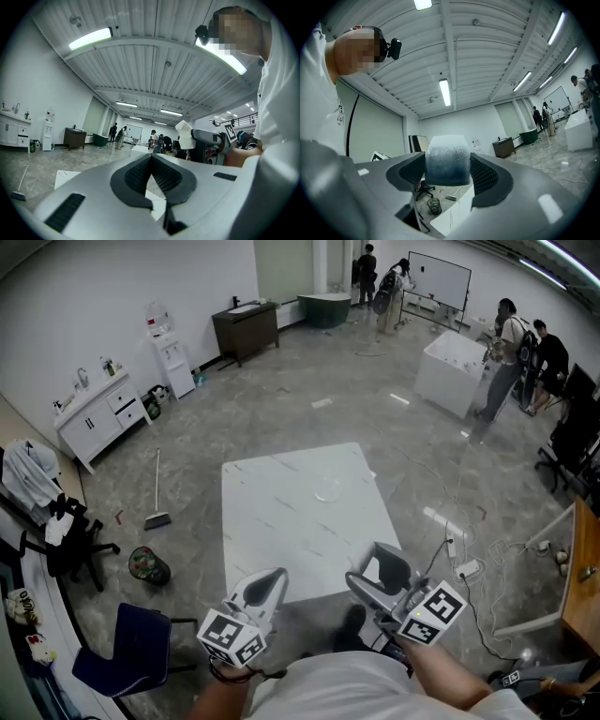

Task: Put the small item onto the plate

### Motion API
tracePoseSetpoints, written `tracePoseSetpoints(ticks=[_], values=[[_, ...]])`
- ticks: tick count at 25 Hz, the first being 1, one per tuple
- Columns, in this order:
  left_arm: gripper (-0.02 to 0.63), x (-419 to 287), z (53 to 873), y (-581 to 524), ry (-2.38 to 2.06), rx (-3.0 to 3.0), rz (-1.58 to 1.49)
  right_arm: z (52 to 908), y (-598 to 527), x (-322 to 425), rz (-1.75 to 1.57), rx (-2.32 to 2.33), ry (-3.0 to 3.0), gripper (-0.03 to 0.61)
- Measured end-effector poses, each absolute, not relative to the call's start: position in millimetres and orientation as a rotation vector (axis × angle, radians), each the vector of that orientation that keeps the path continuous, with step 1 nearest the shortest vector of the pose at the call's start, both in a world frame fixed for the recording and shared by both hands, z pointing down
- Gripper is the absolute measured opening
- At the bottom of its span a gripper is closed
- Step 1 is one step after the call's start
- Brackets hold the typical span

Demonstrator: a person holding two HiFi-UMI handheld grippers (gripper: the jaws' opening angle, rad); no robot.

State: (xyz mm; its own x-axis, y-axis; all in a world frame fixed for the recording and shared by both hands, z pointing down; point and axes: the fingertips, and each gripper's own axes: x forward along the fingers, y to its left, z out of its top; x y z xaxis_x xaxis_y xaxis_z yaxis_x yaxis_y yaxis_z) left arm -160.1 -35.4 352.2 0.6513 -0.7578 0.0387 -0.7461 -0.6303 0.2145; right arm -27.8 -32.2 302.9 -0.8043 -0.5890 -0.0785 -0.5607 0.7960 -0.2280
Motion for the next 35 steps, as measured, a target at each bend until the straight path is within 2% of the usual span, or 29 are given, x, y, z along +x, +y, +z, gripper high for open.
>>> tracePoseSetpoints(ticks=[14,25,35], values=[[0.006,-123,345,-192,-1.361,2.596,-0.11,293,-201,5,-0.272,-0.77,2.904,0.293],[0.006,-67,355,-318,-1.46,2.505,-0.096,298,-338,62,-0.349,-0.633,2.956,0.293],[0.006,-77,394,-360,-1.467,2.439,-0.041,349,-396,38,-0.476,-0.582,3.052,0.293]])
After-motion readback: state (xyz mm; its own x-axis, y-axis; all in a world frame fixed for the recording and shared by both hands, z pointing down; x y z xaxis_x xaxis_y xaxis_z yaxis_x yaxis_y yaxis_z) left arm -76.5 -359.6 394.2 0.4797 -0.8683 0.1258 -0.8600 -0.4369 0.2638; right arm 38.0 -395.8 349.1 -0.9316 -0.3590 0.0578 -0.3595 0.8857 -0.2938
